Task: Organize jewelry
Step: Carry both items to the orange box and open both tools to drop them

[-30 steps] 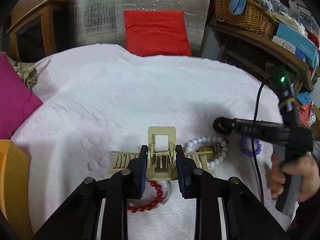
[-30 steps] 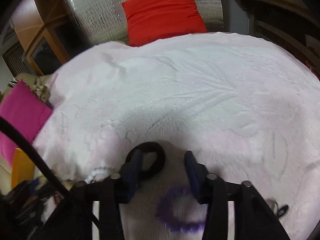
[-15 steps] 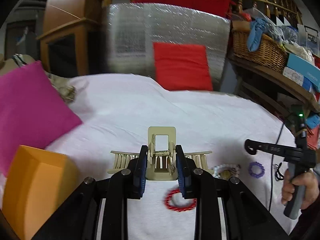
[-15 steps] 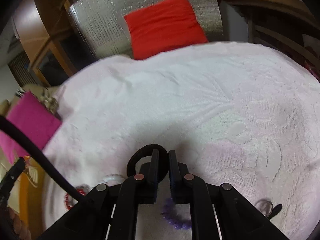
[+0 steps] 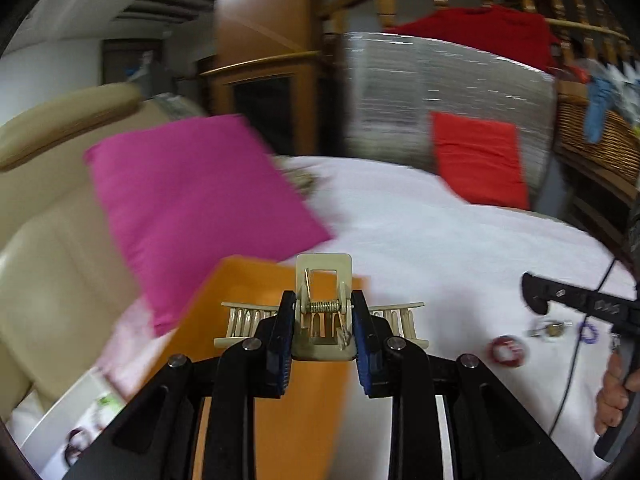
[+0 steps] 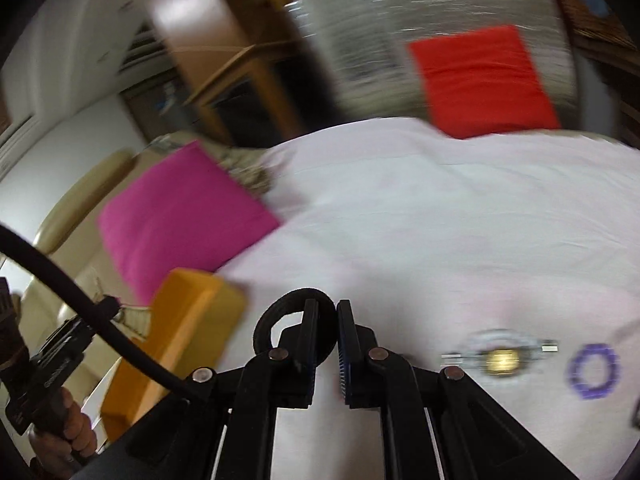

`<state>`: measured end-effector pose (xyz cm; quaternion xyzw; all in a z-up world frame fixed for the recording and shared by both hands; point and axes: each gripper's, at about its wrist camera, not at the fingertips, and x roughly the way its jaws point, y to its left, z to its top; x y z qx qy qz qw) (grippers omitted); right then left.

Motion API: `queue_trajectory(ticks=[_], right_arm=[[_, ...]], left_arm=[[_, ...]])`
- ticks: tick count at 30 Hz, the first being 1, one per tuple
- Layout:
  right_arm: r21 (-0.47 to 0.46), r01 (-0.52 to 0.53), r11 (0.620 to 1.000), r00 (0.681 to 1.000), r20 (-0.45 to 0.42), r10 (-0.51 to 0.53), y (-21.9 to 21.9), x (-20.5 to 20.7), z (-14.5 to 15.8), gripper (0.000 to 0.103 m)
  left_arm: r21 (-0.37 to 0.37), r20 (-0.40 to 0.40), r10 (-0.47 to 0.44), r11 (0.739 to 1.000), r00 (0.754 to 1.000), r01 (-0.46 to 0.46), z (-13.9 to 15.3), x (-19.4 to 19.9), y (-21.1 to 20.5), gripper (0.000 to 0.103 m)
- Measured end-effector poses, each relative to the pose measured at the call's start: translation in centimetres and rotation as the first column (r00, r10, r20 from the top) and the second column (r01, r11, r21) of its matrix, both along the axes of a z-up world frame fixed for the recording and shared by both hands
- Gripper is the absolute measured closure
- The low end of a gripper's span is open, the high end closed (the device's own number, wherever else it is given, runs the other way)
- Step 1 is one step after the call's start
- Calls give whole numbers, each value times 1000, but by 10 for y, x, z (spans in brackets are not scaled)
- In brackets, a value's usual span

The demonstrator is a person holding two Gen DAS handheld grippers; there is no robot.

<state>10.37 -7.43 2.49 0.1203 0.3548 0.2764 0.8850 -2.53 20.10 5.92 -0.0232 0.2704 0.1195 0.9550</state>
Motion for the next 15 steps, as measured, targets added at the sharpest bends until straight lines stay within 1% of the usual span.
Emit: queue_trajectory(ticks=[2,3,7,10,13,15], right_arm=[[23,-56,998,998,17,55,30,-8,6,93],[43,-85,995,996,28,84,47,-16,9,93],[100,-160,982,987,21,159,104,-18,7,93],[90,-205,975,978,-6,207,147,-16,-5,93],[82,-231,969,970,-60,236,184,-11,-24,93],[60,-249,967,963,-91,253,206,-13,-34,93]], left_arm=[[-23,-14,58,998,998,-58,-7,-12,21,76],[-33,-42,95,995,995,-97,-14,-16,33,76],[-33,-125,165,985,978,-170,-38,-20,51,76],[-24,-187,220,973,957,-229,-55,-22,64,76],[-21,-241,265,960,934,-278,-68,-23,77,76],[-23,-271,287,952,919,-304,-76,-24,86,76]])
